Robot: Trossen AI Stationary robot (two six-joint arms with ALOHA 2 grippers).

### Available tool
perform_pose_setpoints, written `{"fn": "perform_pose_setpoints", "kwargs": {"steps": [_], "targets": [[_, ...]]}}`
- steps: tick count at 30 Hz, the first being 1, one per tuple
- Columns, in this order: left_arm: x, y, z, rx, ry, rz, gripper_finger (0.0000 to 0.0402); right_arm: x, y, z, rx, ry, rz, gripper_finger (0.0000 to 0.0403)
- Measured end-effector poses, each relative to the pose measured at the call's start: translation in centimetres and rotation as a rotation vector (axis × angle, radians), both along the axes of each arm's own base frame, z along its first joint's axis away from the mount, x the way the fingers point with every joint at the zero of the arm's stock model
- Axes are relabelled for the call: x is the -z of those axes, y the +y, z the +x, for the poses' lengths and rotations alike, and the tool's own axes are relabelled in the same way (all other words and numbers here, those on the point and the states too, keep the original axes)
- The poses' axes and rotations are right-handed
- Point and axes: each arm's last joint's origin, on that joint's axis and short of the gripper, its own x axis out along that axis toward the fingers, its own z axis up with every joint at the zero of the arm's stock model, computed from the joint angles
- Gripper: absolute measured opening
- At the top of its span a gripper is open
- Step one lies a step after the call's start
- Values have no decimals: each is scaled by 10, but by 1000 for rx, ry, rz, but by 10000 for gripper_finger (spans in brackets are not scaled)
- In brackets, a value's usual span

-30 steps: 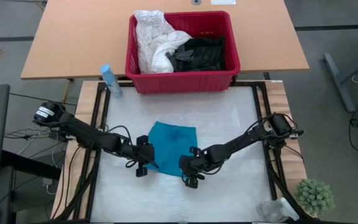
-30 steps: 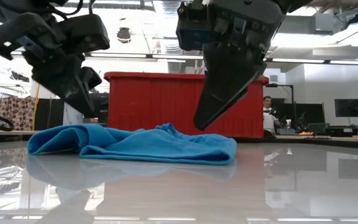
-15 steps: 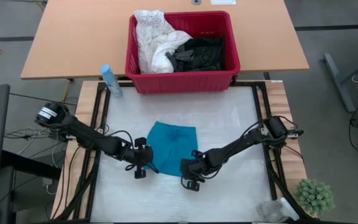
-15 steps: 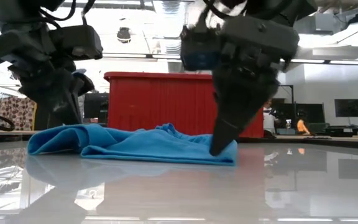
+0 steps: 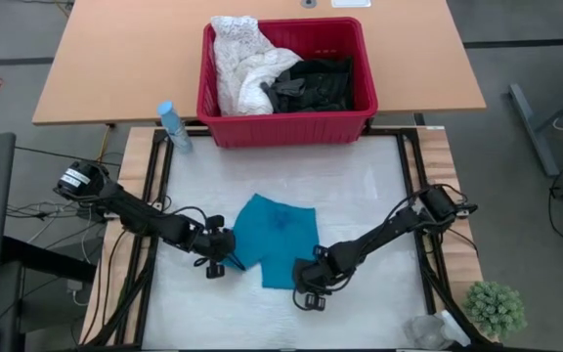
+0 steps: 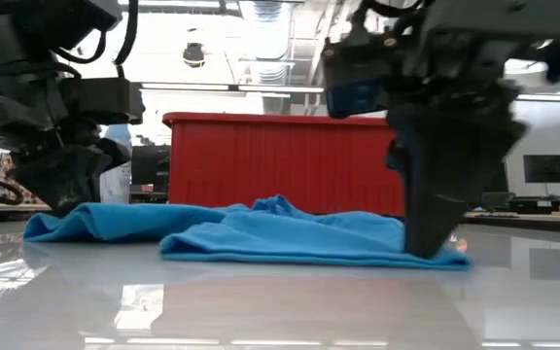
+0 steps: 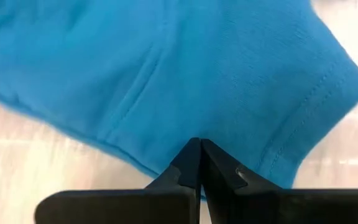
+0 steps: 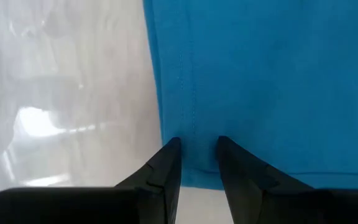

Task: Fold laundry
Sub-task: Fold the blue shorts

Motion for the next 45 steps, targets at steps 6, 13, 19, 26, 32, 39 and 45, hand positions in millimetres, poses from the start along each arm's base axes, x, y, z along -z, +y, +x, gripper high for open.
{"fn": "perform_pose_setpoints", "kwargs": {"steps": [6,13,19,26,32,39,45], "targets": [[-23,-5,11,21,-55,-58,0,-3,4,-7,-21,34,-2,132],[-80,-10,17,130,-212,-42,0,-11,1,1,-31,-2,0,132],[-76,-30,3,262,-172,-57,0,-11,1,2,-30,-12,0,132],[-45,-43,1,176,-101,55,5,-11,3,3,-28,-33,-6,132],[-56,-26,-2,-275,-243,107,5,-12,3,3,-21,-35,-3,132],[-74,26,12,-440,-280,16,34,-12,2,4,-17,-43,0,132],[-76,70,27,-414,-286,-71,113,-12,0,6,-8,-52,2,132]]}}
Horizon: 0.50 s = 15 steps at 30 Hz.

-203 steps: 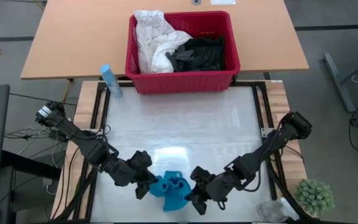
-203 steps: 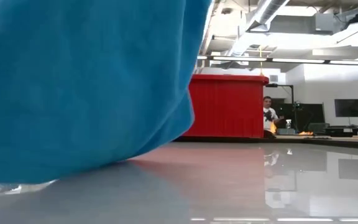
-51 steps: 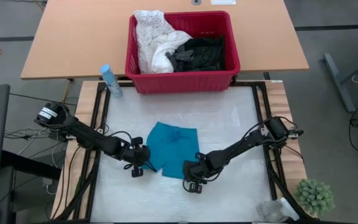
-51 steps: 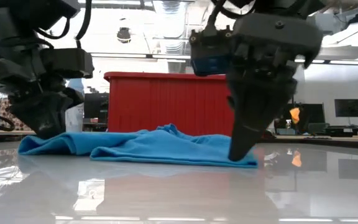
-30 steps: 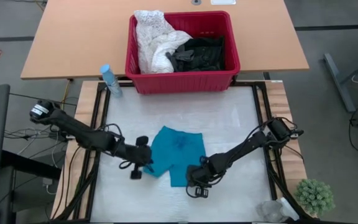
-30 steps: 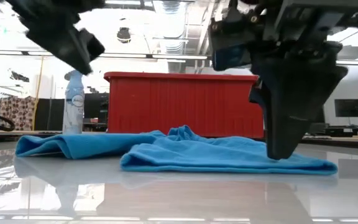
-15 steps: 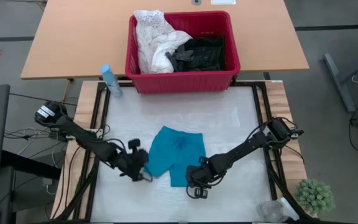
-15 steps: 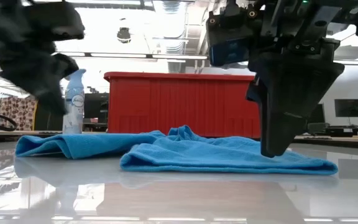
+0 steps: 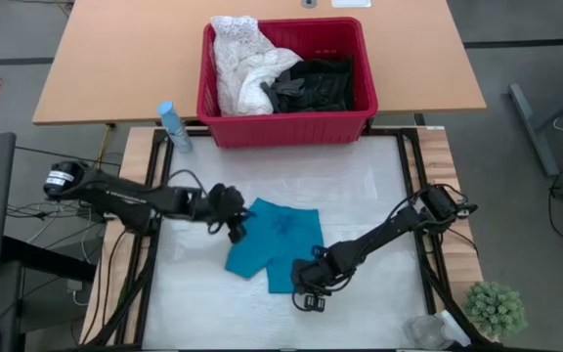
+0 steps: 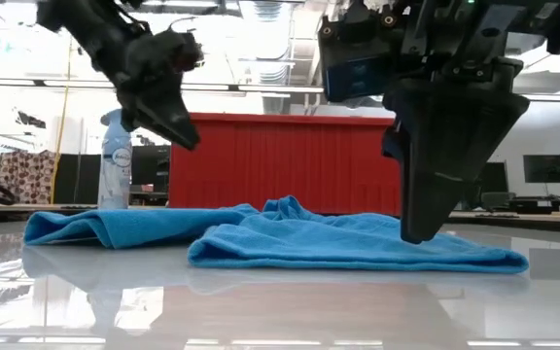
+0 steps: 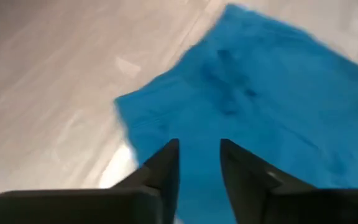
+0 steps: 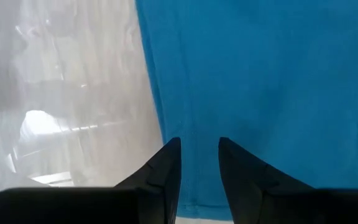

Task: Fold laundry
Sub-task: Fold the blue shorts

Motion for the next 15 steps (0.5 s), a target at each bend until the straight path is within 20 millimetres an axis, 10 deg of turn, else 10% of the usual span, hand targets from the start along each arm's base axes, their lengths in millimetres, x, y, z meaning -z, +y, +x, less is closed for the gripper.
{"fn": "perform_pose_setpoints", "kwargs": {"steps": [15], "targets": [[-69,29,-48,43,-344,-233,174,-11,-5,15,27,-103,40,132]]}}
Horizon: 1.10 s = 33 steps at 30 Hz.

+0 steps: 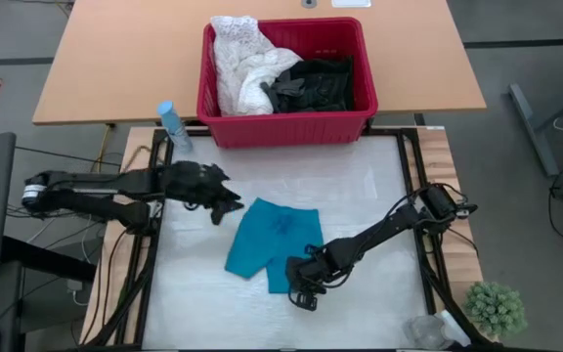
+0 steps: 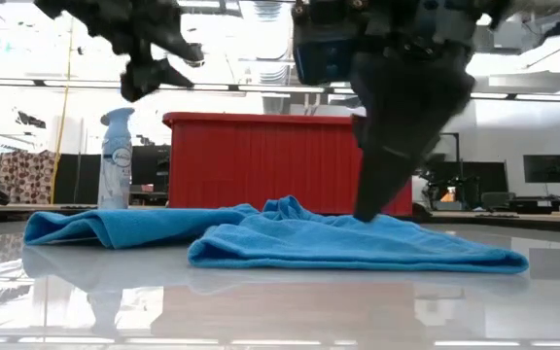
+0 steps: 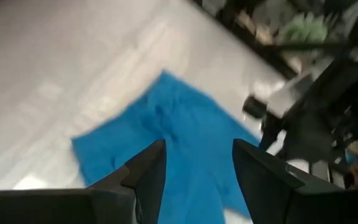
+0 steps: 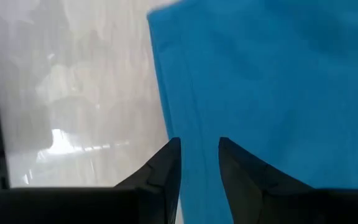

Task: Fold laundry
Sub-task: Fold the blue shorts

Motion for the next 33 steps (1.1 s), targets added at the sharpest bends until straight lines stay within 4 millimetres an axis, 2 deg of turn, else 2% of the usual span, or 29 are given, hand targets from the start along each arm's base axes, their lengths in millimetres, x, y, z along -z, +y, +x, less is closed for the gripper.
{"fn": "perform_pose_setpoints", "kwargs": {"steps": [4,9,13,21,24,27,33], "targets": [[-16,-2,-23,-74,-69,20,174,-10,-1,6,2,-25,23,132],[-20,-4,-43,-125,-63,38,174,-21,-1,13,3,-54,49,132],[-17,-5,-49,-148,-15,34,174,-29,0,17,3,-77,61,132],[-12,-8,-49,-167,22,1,174,-33,-2,20,44,-76,103,132],[-13,-10,-49,-156,6,-3,174,-40,-17,29,62,-92,154,132],[-15,-11,-52,-147,-7,-9,174,-56,-46,45,88,-165,148,132],[-16,-13,-53,-158,-15,2,174,-83,-109,67,57,-321,-32,132]]}}
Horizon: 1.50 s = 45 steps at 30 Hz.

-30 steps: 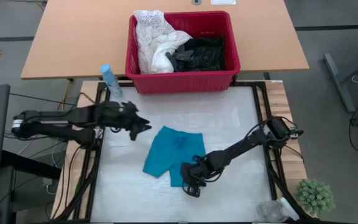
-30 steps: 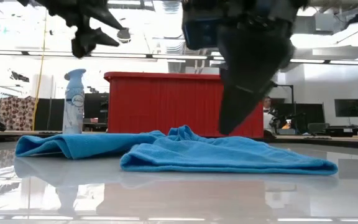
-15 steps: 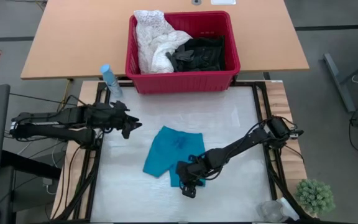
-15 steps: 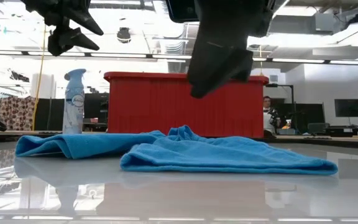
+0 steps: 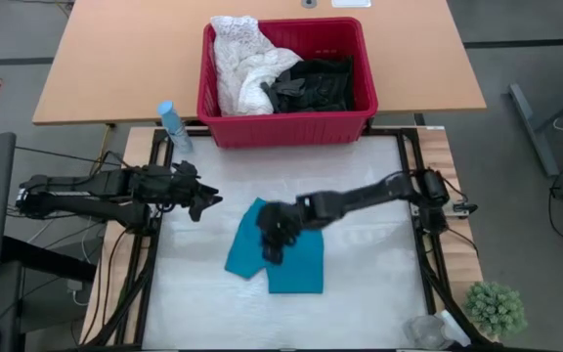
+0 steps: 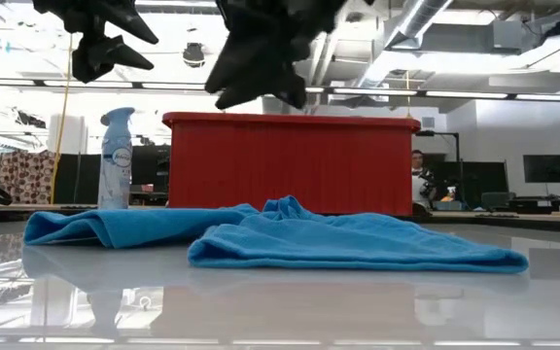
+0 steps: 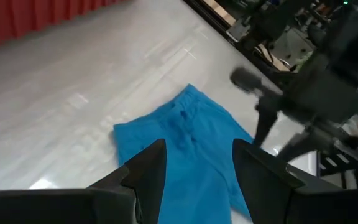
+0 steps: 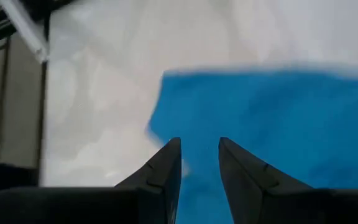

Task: Fold laundry
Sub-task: Fold the blue shorts

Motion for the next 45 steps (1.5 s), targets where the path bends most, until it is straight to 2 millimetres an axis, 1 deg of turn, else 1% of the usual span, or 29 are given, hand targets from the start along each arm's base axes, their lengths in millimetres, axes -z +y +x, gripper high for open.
{"fn": "perform_pose_setpoints", "kwargs": {"steps": [3,5,10,12,14,17,21,22,24,26,29,31,33,36,39,42,45], "targets": [[0,1,0,-29,4,12,174,-3,-33,3,3,-19,-102,142],[2,1,-1,-49,22,12,174,-1,-55,3,18,-6,-142,159],[18,-1,2,-78,169,-42,178,0,-96,-1,27,9,-228,228],[24,-6,8,-64,222,-71,182,0,-109,-2,9,11,-271,251],[31,-13,14,-57,265,-102,185,0,-121,-4,-3,18,-306,265],[40,-27,27,-69,295,-129,185,2,-137,-9,-28,35,-314,270],[56,-49,40,-128,337,-135,185,16,-152,-9,-43,62,-279,270],[60,-54,41,-155,343,-135,185,23,-154,-5,-51,66,-266,270],[67,-64,44,-211,337,-152,185,31,-154,-1,-69,60,-238,270],[72,-72,46,-258,320,-181,185,47,-152,5,-88,86,-226,270],[78,-87,48,-275,298,-219,185,55,-146,10,-106,95,-224,270],[83,-95,50,-282,293,-244,185,54,-143,16,-113,61,-229,270],[92,-104,51,-313,299,-254,185,54,-142,16,-123,68,-219,270],[105,-117,52,-348,310,-278,185,53,-138,20,-130,28,-228,270],[116,-131,55,-350,304,-318,185,56,-136,21,-123,40,-212,270],[125,-145,58,-339,284,-367,185,61,-128,24,-137,42,-208,270],[134,-154,58,-344,285,-400,185,73,-122,30,-163,45,-219,270]]}}
